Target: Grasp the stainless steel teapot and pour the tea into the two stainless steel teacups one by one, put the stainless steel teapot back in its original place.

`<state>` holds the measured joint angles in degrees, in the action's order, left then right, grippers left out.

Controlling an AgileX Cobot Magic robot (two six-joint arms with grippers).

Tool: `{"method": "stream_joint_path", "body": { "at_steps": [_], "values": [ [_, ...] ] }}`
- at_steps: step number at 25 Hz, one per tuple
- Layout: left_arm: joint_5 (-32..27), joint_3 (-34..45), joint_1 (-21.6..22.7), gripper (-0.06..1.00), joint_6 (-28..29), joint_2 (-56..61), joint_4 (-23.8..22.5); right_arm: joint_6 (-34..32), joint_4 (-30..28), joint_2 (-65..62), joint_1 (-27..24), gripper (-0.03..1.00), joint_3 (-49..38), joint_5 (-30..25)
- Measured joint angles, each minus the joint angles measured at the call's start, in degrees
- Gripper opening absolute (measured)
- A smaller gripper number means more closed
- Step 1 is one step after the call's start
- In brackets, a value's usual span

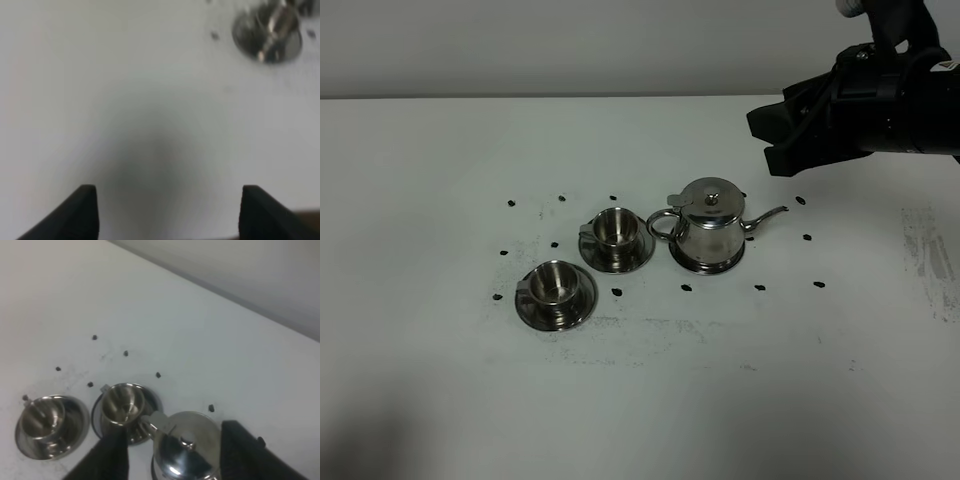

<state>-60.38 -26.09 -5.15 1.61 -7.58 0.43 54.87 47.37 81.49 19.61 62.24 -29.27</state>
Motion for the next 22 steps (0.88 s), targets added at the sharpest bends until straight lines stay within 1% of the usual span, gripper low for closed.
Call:
{"method": "stream_joint_path", "body": {
  "at_steps": [2, 4, 12, 17, 22],
  "values": [
    [0.0, 0.0, 2.8, 0.57, 0.0, 5.0, 0.0, 0.0, 0.1, 0.0, 0.1, 0.41, 0.0, 0.2],
    [-0.6, -0.1, 4.0, 0.57, 0.0, 7.4, 0.0, 0.0, 0.2, 0.0, 0.1, 0.41, 0.0, 0.2],
    [-0.9, -0.1, 4.2, 0.57, 0.0, 7.7, 0.0, 0.0, 0.4, 0.0, 0.1, 0.41, 0.0, -0.2],
    [0.0, -0.1, 4.2, 0.57, 0.0, 7.7, 0.0, 0.2, 0.2, 0.0, 0.2, 0.41, 0.0, -0.3],
    [0.0, -0.1, 4.2, 0.57, 0.0, 7.7, 0.0, 0.2, 0.7, 3.1, 0.2, 0.41, 0.0, 0.3]
  ]
}}
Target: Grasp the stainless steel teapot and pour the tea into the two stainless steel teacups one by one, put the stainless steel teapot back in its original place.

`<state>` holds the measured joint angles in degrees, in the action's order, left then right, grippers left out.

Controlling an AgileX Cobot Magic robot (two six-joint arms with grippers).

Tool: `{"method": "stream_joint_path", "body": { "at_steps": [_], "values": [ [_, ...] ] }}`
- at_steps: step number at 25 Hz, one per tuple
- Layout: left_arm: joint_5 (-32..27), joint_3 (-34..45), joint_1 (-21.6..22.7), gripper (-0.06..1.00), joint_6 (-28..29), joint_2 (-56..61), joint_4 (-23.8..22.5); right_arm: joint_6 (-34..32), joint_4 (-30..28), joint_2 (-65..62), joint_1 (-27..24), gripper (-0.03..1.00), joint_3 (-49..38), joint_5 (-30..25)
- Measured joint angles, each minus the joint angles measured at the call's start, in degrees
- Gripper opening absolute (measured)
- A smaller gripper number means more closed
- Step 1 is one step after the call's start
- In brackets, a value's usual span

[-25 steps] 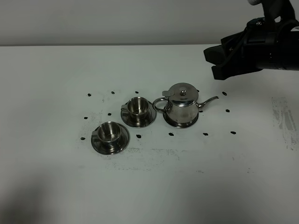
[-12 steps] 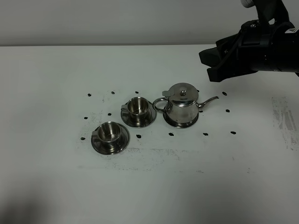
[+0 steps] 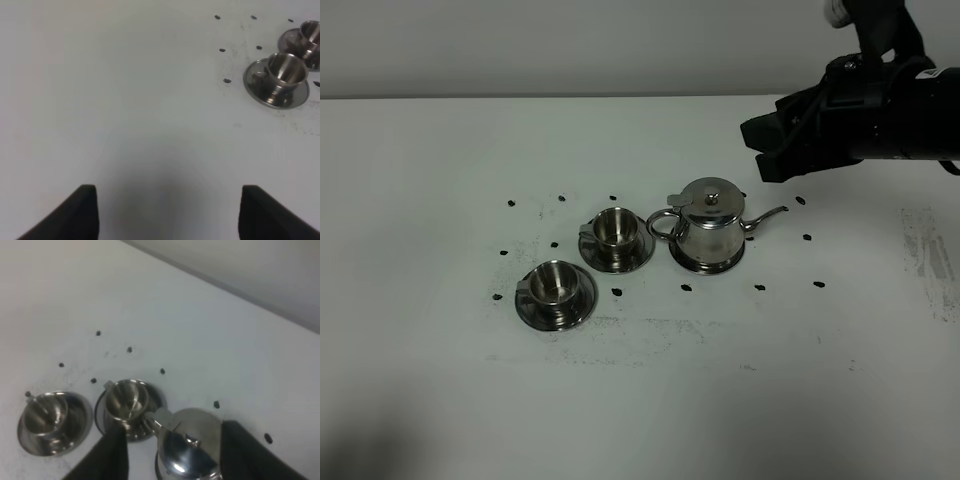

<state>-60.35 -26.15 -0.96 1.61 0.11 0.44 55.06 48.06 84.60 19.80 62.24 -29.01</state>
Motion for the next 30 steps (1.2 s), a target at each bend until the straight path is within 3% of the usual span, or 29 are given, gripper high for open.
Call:
{"method": "stream_joint_path", "body": {
  "at_steps": [14, 18, 30],
  "values": [
    [0.0, 0.0, 0.0, 0.57, 0.0, 0.1, 0.0, -0.2, -1.2, 12.3, 6.1, 0.41, 8.7, 3.8],
    [0.0, 0.0, 0.0, 0.57, 0.0, 0.1, 0.0, -1.5, -5.5, 18.6, 9.3, 0.41, 12.0, 7.0],
    [0.0, 0.0, 0.0, 0.57, 0.0, 0.1, 0.0, -7.9, -16.8, 32.5, 13.7, 0.41, 27.6, 6.2]
  ]
}}
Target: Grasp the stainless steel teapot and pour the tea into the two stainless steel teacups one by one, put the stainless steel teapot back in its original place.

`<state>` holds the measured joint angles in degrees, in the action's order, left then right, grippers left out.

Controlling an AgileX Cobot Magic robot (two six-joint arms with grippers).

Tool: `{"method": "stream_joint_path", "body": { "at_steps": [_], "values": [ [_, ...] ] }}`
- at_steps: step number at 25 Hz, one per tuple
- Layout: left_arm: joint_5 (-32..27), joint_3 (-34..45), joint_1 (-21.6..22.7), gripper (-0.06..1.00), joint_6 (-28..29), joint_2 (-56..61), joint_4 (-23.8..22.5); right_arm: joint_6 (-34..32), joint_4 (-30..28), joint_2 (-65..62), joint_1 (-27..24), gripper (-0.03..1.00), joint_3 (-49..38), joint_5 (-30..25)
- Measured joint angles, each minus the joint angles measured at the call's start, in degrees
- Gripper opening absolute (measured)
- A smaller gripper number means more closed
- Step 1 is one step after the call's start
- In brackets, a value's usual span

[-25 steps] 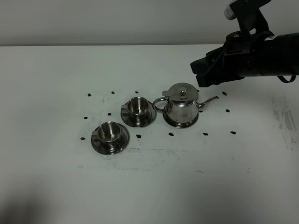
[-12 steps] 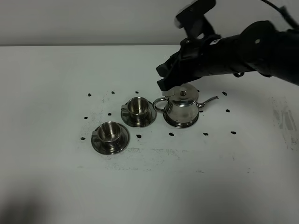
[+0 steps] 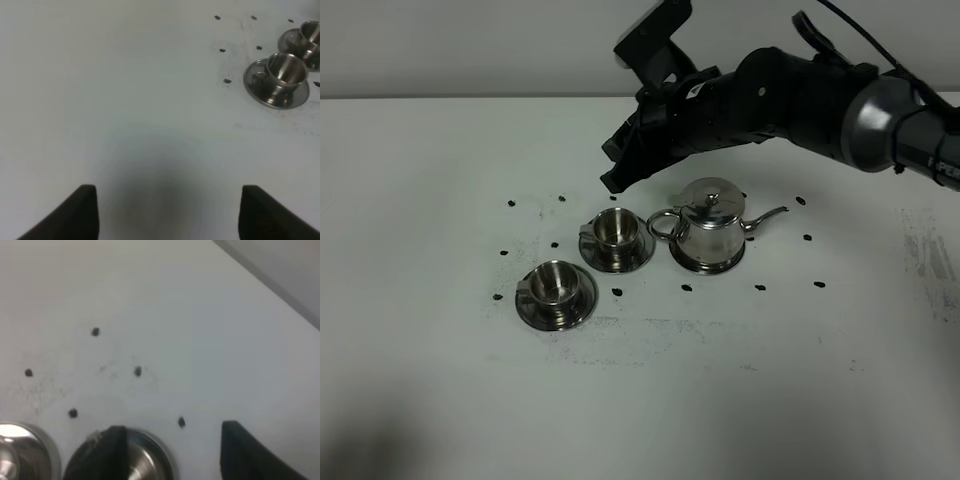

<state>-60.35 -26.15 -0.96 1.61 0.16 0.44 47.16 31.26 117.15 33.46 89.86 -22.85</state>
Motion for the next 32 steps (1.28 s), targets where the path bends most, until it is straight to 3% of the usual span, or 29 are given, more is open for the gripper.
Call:
{"method": "stream_joint_path", "body": {
  "at_steps": [8, 18, 26, 32],
  "values": [
    [0.0, 0.0, 0.0, 0.57, 0.0, 0.0, 0.0, -4.8, -6.4, 3.0, 0.2, 0.41, 1.0, -3.0],
    [0.0, 0.0, 0.0, 0.57, 0.0, 0.0, 0.0, -6.5, -7.5, 5.3, 0.0, 0.41, 1.4, -8.4],
    [0.0, 0.0, 0.0, 0.57, 0.0, 0.0, 0.0, -8.6, -11.0, 6.3, 0.0, 0.41, 1.4, -9.3],
    [0.0, 0.0, 0.0, 0.57, 0.0, 0.0, 0.0, -10.0, -10.8, 6.3, 0.0, 0.41, 1.5, -14.0]
  ]
}}
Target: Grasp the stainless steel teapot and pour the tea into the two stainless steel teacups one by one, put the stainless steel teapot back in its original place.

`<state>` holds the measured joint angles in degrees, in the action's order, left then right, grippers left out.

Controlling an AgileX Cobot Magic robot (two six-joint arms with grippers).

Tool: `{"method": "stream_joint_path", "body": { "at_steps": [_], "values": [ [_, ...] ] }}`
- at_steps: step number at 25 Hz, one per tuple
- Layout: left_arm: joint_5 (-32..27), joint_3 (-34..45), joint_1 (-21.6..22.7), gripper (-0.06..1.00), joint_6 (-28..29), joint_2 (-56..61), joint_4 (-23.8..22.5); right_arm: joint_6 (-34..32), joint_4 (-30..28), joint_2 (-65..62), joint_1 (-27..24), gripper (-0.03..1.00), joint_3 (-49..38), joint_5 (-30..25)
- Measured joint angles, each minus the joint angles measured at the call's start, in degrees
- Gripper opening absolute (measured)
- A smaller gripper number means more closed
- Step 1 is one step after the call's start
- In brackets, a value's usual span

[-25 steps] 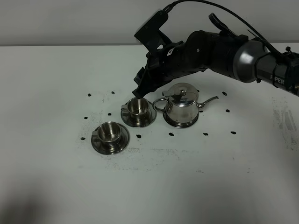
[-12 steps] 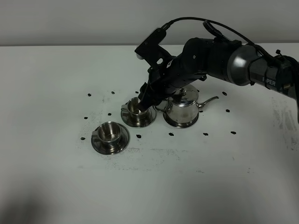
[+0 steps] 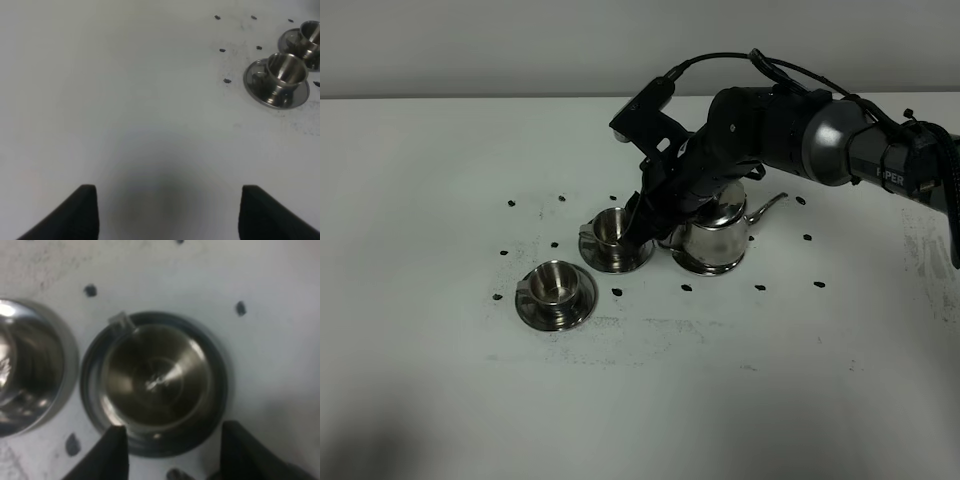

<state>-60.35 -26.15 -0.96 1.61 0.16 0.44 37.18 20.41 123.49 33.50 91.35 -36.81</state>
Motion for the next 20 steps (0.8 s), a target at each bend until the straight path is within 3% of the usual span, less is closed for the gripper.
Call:
{"method": "stream_joint_path", "body": {
  "at_steps": [20],
  "values": [
    [0.0, 0.0, 0.0, 0.57, 0.0, 0.0, 0.0, -2.5, 2.2, -2.0, 0.0, 0.41, 0.0, -17.3]
  ]
}}
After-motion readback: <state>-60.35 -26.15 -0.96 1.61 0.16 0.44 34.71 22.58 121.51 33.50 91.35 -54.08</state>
